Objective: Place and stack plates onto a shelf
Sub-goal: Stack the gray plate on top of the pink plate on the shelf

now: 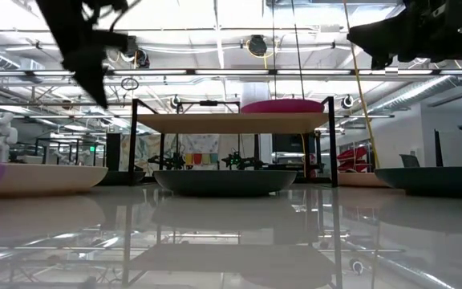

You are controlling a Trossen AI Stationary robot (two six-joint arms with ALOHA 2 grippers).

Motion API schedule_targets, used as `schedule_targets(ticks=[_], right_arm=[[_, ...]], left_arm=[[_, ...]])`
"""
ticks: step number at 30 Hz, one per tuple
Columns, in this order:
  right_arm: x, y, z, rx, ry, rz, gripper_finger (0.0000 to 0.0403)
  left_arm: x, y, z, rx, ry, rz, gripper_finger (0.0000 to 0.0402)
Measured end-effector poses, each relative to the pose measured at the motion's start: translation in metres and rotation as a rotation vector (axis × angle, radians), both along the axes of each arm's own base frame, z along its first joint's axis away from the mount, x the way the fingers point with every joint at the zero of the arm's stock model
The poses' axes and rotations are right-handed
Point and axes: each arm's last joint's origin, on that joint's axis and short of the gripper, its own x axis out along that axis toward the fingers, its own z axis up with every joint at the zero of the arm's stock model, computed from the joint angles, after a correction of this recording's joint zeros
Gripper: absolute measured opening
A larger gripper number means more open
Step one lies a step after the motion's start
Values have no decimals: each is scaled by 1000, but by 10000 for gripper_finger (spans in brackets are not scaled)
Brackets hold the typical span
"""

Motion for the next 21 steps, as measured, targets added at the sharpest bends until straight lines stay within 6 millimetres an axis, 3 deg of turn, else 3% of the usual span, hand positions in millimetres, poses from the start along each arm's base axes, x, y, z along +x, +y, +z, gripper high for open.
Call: schedule_targets(ticks=[8,17,21], right_arm=[[0,0,1,-9,-9,0,73],[0,0,2,-11,-24,-1,73],[0,0,1,-3,-14,0,73]], left_arm=[[-6,6,-54,42,180,117,110],[7,21,-63,18,47,269,110],[12,20,-64,-66,11,224,110]])
